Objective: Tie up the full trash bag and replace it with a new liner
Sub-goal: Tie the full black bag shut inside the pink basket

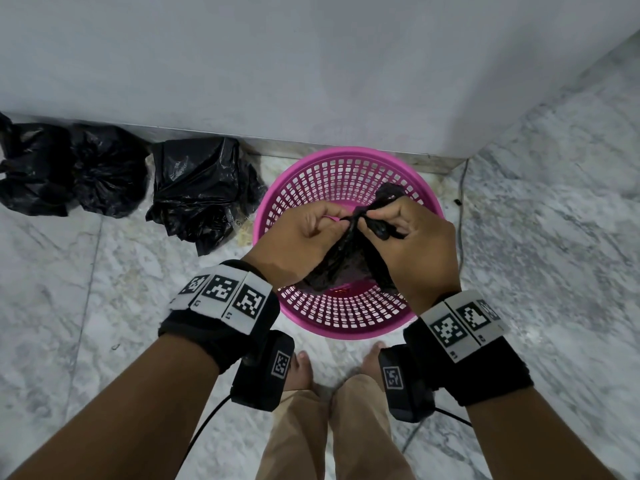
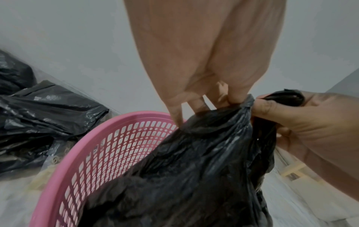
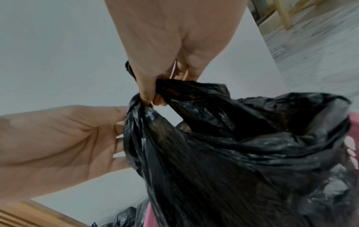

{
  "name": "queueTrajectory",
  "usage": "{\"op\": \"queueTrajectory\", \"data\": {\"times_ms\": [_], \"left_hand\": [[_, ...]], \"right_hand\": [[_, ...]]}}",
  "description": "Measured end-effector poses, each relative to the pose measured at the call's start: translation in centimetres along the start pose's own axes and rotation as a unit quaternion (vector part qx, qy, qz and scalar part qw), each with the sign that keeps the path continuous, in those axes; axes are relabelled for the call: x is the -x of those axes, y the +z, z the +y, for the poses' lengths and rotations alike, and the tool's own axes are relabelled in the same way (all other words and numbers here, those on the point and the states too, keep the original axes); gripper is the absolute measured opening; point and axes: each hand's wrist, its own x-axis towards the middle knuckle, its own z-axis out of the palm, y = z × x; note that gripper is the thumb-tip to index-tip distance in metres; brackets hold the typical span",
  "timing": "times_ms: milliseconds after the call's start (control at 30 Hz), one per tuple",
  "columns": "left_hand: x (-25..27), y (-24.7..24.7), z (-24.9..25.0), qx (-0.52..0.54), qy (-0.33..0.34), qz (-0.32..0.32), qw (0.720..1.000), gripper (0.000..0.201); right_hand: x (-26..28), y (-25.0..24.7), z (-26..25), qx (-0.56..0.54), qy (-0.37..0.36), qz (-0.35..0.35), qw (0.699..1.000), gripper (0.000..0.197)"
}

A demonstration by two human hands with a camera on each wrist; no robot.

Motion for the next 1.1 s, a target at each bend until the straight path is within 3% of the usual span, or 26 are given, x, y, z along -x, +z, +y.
{"op": "queueTrajectory", "data": {"times_ms": [333, 500, 700, 800, 900, 1000, 1100], "left_hand": [[-0.7, -1.2, -0.4, -0.102, 0.039, 0.041, 0.993, 0.005], [-0.5, -2.4, -2.4, -0.14, 0.02, 0.129, 0.981, 0.007], [0.0, -4.8, -4.9, -0.127, -0.038, 0.218, 0.967, 0.011], [-0.1, -4.2, -4.5, -0.125, -0.037, 0.223, 0.966, 0.009], [-0.3, -3.8, -3.8, -0.114, -0.024, 0.226, 0.967, 0.023], [-0.4, -3.8, -3.2, -0.13, 0.002, 0.198, 0.971, 0.031], [-0.6, -3.8, -2.8, -0.177, -0.012, 0.141, 0.974, 0.039]], "right_hand": [[-0.4, -0.8, 1.1, 0.019, -0.036, -0.031, 0.999, 0.018], [-0.3, -2.5, 2.4, 0.042, 0.024, -0.032, 0.998, 0.014], [-0.7, -5.4, 5.4, 0.168, 0.086, 0.008, 0.982, 0.02], [-0.5, -4.8, 5.9, 0.184, 0.098, -0.03, 0.978, 0.018], [-0.4, -4.3, 5.5, 0.151, 0.1, -0.058, 0.982, 0.006], [-0.7, -3.9, 4.6, 0.206, 0.1, -0.137, 0.964, 0.03], [-1.1, -3.4, 3.8, 0.306, 0.116, -0.197, 0.924, 0.037]]}}
